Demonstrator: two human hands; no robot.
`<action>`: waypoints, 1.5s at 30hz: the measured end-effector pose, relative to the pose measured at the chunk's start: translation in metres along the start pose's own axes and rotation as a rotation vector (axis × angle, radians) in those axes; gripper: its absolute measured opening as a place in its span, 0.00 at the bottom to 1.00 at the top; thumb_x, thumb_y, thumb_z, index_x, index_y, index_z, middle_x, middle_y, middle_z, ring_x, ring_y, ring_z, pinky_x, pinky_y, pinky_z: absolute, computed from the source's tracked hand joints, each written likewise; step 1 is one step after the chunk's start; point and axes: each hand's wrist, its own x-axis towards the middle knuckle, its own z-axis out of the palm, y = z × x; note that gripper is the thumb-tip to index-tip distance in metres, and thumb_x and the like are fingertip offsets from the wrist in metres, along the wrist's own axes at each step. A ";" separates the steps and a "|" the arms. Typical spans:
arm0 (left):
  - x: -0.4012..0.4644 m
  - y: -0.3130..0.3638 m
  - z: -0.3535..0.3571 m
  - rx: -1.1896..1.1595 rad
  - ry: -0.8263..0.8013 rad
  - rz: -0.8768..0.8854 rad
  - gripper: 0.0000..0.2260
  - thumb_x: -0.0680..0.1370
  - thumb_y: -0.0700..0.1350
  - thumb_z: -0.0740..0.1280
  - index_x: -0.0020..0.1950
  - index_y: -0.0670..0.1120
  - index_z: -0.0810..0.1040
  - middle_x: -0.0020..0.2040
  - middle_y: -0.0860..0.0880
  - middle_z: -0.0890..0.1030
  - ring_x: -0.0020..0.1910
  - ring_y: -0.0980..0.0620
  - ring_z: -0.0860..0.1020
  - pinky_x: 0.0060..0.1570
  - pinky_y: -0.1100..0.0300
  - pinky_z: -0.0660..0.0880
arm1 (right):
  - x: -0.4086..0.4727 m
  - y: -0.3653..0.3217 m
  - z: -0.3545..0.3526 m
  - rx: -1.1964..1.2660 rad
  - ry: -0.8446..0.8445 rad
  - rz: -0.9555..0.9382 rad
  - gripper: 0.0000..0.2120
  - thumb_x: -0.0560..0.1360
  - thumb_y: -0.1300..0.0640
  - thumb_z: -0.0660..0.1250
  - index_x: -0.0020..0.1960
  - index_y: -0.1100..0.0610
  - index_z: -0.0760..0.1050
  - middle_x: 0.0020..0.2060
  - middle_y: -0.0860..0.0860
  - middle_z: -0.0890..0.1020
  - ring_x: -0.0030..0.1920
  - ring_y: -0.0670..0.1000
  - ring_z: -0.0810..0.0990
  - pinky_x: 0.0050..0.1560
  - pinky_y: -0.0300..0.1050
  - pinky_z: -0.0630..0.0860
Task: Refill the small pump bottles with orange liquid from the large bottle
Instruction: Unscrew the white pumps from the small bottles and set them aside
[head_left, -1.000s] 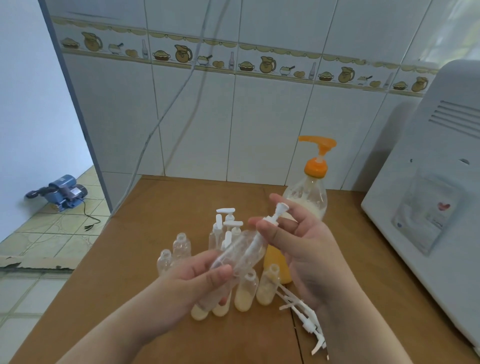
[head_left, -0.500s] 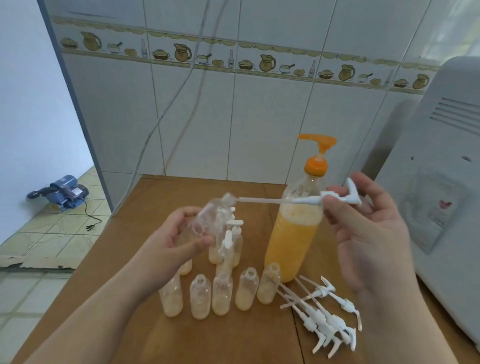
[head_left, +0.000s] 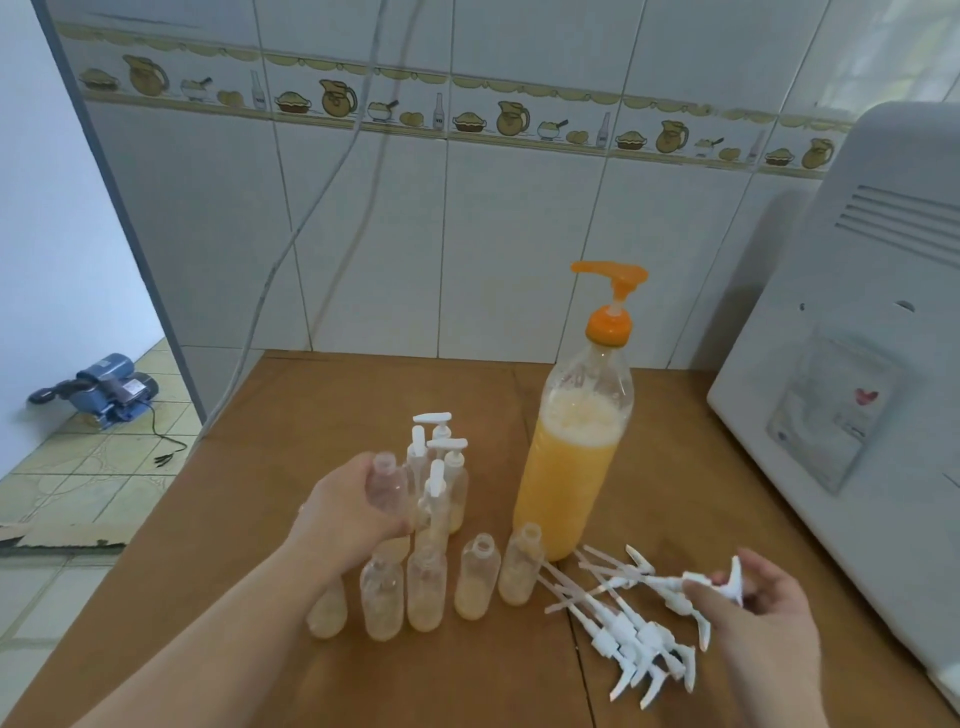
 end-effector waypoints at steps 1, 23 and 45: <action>0.002 -0.001 0.002 0.023 0.006 -0.014 0.13 0.62 0.47 0.72 0.41 0.56 0.72 0.42 0.53 0.77 0.40 0.53 0.76 0.50 0.50 0.76 | 0.001 0.008 0.001 -0.046 0.001 0.004 0.26 0.67 0.71 0.73 0.61 0.57 0.70 0.44 0.56 0.79 0.38 0.47 0.75 0.41 0.40 0.70; 0.034 0.011 0.031 0.384 -0.133 0.085 0.15 0.67 0.55 0.74 0.47 0.54 0.72 0.42 0.58 0.75 0.42 0.58 0.75 0.38 0.64 0.69 | 0.013 0.067 0.016 -0.620 -0.118 -0.100 0.32 0.69 0.60 0.74 0.70 0.54 0.66 0.60 0.54 0.74 0.59 0.51 0.72 0.60 0.50 0.71; -0.004 0.028 -0.015 0.112 0.264 0.185 0.11 0.68 0.54 0.73 0.38 0.49 0.76 0.35 0.52 0.79 0.36 0.55 0.77 0.33 0.62 0.71 | -0.042 -0.023 0.060 -0.227 -0.056 -0.817 0.12 0.71 0.50 0.66 0.54 0.49 0.73 0.46 0.41 0.76 0.48 0.42 0.75 0.47 0.32 0.71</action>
